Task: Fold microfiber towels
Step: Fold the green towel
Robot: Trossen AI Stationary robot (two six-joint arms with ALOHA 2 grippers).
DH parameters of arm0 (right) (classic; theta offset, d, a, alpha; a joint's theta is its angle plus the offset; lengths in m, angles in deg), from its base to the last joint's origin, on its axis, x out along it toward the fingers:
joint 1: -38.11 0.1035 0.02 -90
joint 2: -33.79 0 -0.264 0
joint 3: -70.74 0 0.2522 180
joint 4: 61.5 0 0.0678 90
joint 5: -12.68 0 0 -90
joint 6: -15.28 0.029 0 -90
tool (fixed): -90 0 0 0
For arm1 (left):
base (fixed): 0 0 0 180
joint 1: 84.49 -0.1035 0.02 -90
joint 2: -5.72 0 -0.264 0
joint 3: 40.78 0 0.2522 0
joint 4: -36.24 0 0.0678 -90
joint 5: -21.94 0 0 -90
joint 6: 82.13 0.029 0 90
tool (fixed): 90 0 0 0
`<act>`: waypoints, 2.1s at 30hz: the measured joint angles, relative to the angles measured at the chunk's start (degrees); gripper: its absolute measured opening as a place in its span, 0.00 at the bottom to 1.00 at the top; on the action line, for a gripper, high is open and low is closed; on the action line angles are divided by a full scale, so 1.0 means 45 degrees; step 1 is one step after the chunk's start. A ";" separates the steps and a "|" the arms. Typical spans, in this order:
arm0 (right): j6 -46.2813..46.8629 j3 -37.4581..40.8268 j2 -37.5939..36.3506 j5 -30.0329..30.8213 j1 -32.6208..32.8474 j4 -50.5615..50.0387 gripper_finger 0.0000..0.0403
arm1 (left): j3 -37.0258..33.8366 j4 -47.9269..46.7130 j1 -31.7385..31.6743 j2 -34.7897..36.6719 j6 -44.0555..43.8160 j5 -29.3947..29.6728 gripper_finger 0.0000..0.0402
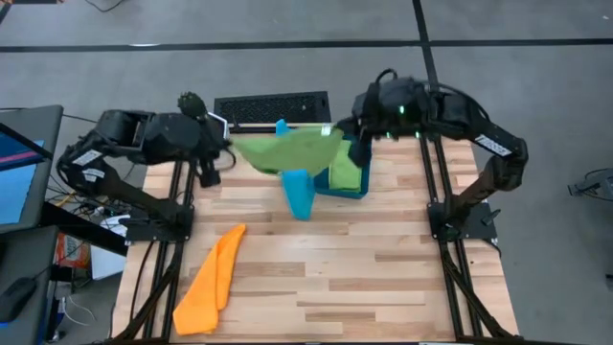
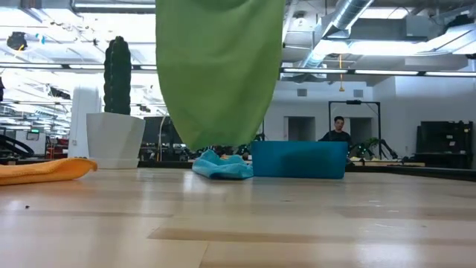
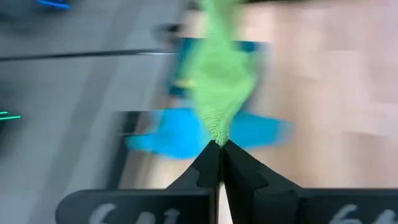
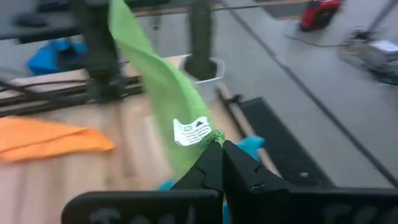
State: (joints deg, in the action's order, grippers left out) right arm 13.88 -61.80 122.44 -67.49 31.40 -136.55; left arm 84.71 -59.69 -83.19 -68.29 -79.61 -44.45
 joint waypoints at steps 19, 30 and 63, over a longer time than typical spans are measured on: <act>-0.0292 0.0025 0.0187 0.7297 0.1552 -0.0904 0.05 | -0.0123 0.0326 -0.1626 -0.0213 0.4002 0.4390 0.00; -0.0067 0.0005 0.0280 0.6097 0.1095 -0.0413 0.04 | -0.0132 0.1072 -0.4007 -0.0822 0.4289 0.0036 0.00; 0.1113 0.0001 0.0563 0.1004 0.3836 -0.2122 0.02 | -0.1416 0.2228 -0.1232 0.0109 0.3061 -0.3474 0.00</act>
State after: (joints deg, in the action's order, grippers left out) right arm 18.89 -61.80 124.97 -62.98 48.67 -146.10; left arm 78.33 -49.67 -88.74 -67.80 -65.84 -60.08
